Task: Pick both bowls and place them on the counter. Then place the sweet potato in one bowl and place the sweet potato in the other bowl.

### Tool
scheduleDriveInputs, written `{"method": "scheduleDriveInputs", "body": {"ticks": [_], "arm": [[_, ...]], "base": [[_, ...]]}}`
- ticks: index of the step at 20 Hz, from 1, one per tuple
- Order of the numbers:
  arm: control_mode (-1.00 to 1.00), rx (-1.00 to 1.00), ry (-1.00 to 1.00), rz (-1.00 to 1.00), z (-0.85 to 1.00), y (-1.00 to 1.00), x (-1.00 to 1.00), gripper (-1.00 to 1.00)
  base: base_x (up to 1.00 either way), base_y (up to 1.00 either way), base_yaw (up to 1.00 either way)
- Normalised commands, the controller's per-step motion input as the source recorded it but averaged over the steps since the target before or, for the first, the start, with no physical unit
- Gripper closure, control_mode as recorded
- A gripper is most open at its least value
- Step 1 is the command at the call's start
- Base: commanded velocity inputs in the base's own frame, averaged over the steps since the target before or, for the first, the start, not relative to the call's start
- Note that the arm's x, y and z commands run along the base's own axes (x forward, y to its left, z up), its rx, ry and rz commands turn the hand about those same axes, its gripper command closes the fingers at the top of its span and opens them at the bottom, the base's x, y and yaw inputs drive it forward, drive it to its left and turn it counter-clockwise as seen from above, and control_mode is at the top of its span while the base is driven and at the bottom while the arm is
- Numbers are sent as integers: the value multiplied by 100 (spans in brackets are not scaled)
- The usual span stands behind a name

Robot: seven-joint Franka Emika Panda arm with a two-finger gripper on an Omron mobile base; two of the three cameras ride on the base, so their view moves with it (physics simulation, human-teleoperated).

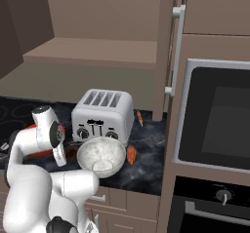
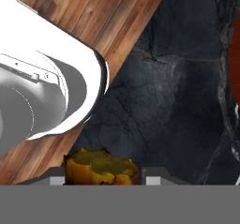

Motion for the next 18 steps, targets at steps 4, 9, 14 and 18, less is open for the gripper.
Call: {"method": "scheduleDriveInputs", "body": {"ticks": [4, 9, 14, 18], "arm": [[-100, 5, 0, 12, 8, 9, -2, 100], [-100, 7, -1, 14, 21, 6, -14, 100], [-100, 12, -7, 20, 15, 7, -13, 100], [-100, 12, -17, 17, 15, 10, -2, 100]], "base": [[0, 0, 0], [0, 0, 0], [0, 0, 0], [0, 0, 0]]}}
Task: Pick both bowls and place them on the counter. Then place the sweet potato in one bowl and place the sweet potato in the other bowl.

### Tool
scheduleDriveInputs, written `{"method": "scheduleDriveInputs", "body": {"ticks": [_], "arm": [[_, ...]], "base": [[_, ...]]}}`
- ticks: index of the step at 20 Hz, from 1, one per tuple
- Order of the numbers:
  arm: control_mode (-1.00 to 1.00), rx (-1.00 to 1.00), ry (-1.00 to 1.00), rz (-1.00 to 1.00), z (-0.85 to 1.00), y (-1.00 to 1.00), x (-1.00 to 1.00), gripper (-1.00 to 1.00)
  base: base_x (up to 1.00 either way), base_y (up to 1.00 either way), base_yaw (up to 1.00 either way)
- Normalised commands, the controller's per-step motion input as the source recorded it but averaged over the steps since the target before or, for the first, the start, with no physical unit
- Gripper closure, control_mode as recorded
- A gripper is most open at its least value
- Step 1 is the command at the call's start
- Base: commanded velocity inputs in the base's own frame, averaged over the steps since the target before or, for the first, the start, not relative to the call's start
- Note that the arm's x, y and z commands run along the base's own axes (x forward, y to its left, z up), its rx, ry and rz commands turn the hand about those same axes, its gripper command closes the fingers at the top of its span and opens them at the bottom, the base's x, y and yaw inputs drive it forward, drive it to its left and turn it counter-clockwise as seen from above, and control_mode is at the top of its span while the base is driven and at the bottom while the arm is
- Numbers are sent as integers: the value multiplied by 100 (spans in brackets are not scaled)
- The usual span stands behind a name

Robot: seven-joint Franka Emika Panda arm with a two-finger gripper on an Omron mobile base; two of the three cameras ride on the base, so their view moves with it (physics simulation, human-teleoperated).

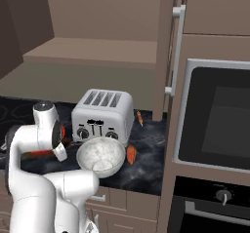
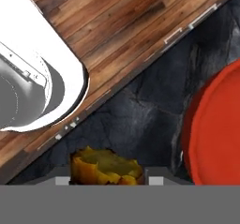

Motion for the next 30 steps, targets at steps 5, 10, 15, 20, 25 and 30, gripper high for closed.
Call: {"method": "scheduleDriveInputs", "body": {"ticks": [5, 10, 15, 20, 25, 30], "arm": [[-100, 18, -23, 17, 7, 12, 8, 100], [-100, 19, -23, 19, 0, 23, 22, 100], [-100, 8, -11, 15, 16, 29, 21, 100], [-100, 2, -2, 7, 0, 32, 12, 100], [-100, 1, 0, 1, -24, 19, 28, 100], [-100, 0, 0, 0, -13, 24, 31, 100]], "base": [[0, 0, 0], [0, 0, 0], [0, 0, 0], [0, 0, 0], [0, 0, 0], [0, 0, 0]]}}
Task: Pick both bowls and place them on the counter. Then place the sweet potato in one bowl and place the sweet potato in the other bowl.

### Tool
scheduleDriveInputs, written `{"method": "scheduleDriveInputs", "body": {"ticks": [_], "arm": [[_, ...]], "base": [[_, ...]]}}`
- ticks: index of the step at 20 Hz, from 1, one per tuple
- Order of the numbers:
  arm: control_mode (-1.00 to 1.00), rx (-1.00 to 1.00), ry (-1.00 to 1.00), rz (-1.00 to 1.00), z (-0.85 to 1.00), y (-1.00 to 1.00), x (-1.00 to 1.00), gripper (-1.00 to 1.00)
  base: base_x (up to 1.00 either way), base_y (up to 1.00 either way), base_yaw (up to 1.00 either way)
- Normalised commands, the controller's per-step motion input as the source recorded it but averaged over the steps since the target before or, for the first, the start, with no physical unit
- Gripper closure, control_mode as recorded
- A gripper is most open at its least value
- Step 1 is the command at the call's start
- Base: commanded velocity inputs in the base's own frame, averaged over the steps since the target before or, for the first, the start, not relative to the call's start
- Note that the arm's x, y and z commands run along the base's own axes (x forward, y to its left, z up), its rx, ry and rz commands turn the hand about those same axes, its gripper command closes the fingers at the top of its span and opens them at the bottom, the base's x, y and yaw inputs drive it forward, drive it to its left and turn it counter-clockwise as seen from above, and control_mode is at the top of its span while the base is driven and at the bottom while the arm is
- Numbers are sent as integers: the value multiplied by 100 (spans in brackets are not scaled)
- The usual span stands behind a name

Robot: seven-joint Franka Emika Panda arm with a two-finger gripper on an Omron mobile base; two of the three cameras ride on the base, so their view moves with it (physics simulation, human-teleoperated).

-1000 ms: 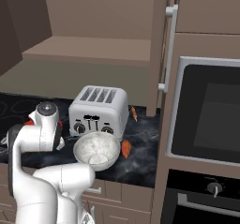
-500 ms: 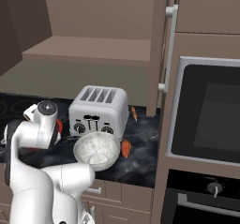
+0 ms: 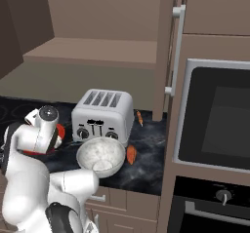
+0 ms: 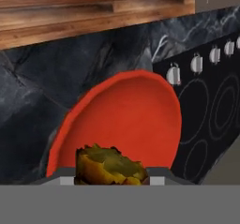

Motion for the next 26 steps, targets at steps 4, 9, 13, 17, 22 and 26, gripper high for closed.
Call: {"method": "scheduleDriveInputs", "body": {"ticks": [4, 9, 13, 17, 22, 26], "arm": [[-100, 0, 1, 1, -10, 35, 21, 100], [-100, 0, 4, 3, -17, 31, 9, 100], [-100, 0, 4, 2, -24, 24, 6, 100], [-100, -1, 2, 0, -16, 13, 17, 100], [-100, -6, 6, 1, -10, 15, 13, 100], [-100, -9, 11, 3, -2, 14, 11, 100]], "base": [[0, 0, 0], [0, 0, 0], [0, 0, 0], [0, 0, 0], [0, 0, 0], [0, 0, 0]]}}
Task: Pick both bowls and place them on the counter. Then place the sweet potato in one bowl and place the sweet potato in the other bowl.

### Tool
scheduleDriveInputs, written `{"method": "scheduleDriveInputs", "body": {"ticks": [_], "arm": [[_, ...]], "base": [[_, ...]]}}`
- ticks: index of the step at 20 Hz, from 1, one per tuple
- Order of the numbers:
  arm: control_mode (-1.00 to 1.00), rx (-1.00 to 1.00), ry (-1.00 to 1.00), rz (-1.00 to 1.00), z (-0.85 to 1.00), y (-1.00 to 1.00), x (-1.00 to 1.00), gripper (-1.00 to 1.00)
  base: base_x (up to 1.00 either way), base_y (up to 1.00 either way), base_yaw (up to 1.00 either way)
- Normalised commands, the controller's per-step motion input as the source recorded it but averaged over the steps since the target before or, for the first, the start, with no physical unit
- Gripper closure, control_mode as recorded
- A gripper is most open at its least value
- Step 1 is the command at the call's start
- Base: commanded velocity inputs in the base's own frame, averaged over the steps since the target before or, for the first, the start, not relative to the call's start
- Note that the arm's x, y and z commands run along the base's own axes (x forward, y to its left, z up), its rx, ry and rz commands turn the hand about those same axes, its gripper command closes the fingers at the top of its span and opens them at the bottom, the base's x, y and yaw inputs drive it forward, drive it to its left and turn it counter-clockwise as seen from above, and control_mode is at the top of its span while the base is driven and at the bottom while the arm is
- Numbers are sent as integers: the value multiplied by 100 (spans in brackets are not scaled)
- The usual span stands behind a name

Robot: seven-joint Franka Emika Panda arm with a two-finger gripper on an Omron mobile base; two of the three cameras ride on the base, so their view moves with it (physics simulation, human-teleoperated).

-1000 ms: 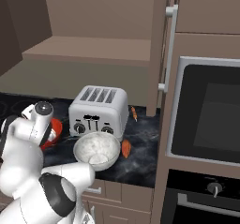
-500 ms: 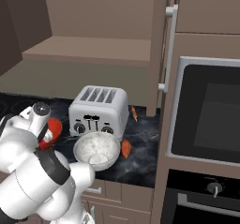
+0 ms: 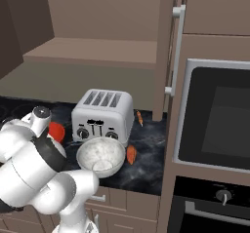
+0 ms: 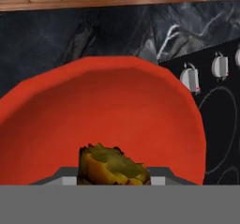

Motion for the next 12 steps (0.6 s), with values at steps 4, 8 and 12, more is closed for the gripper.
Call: {"method": "scheduleDriveInputs", "body": {"ticks": [4, 8, 12], "arm": [[-100, -9, 8, 4, 0, 10, 6, 100], [-100, -8, 7, 4, -2, 11, 7, 100], [-100, -7, 4, 5, -10, 12, 11, 100]], "base": [[0, 0, 0], [0, 0, 0], [0, 0, 0]]}}
